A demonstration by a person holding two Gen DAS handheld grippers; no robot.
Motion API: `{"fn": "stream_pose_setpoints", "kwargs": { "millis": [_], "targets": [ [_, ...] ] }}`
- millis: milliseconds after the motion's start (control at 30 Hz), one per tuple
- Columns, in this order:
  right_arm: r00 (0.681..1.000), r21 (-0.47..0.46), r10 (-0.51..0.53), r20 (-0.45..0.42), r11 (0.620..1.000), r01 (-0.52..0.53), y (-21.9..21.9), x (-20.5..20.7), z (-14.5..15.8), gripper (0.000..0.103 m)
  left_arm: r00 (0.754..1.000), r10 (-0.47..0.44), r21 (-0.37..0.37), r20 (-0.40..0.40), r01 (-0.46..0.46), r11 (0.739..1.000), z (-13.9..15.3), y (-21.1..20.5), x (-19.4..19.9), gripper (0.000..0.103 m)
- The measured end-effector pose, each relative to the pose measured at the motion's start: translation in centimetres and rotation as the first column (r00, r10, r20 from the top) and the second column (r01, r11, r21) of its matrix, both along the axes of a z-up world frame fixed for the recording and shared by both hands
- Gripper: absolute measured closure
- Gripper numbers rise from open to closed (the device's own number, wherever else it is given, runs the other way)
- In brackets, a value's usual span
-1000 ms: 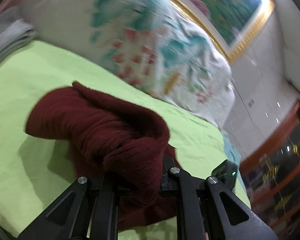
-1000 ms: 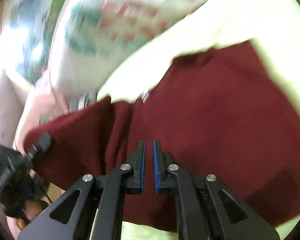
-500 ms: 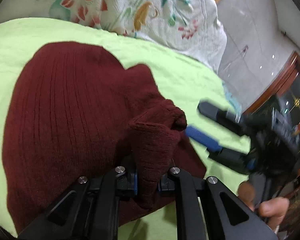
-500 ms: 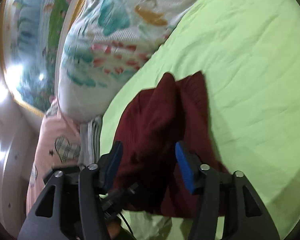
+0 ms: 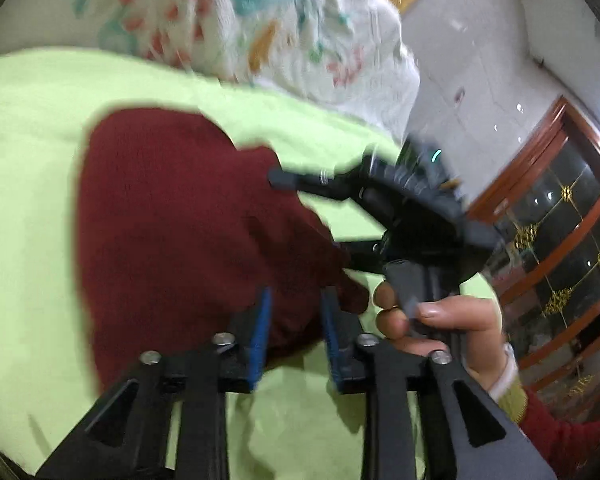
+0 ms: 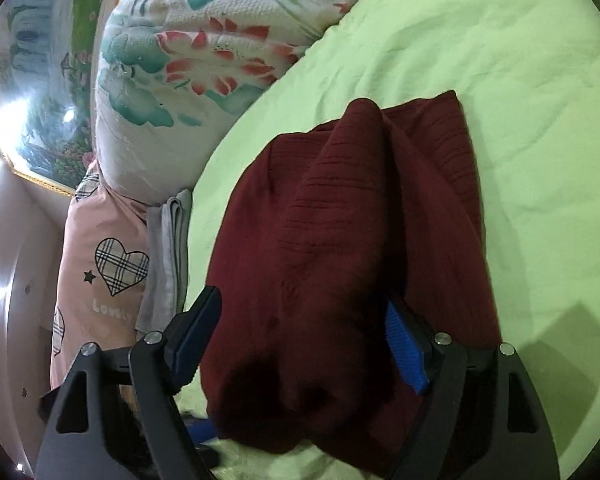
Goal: Fold large clothes
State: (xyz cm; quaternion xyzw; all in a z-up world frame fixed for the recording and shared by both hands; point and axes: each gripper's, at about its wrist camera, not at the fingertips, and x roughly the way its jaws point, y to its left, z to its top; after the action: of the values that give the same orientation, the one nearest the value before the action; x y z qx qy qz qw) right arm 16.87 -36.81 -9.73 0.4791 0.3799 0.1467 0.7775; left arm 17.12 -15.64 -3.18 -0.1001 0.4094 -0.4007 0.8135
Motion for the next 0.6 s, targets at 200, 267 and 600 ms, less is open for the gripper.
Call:
{"fn": "stream_pose_setpoints", "kwargs": {
  "millis": [200, 267, 600],
  "targets": [
    [1.0, -0.054, 0.022, -0.007, 0.998, -0.022, 0.6, 1.3, 0.3, 0.048, 0.971, 0.238, 0.019, -0.035, -0.237, 0.971, -0.1, 6.3, 5.1, 0.059],
    [0.999, -0.082, 0.024, -0.042, 0.996, -0.027, 1.0, 1.9, -0.1, 0.068, 0.968, 0.24, 0.055, -0.074, -0.237, 0.97, -1.7, 6.3, 6.8, 0.059],
    [0.979, -0.225, -0.032, 0.201, 0.971, 0.078, -1.0, -1.4, 5.8, 0.088, 0.985, 0.165, 0.126, -0.054, -0.158, 0.979, -1.7, 2.3, 7.8, 0.056]
  ]
}}
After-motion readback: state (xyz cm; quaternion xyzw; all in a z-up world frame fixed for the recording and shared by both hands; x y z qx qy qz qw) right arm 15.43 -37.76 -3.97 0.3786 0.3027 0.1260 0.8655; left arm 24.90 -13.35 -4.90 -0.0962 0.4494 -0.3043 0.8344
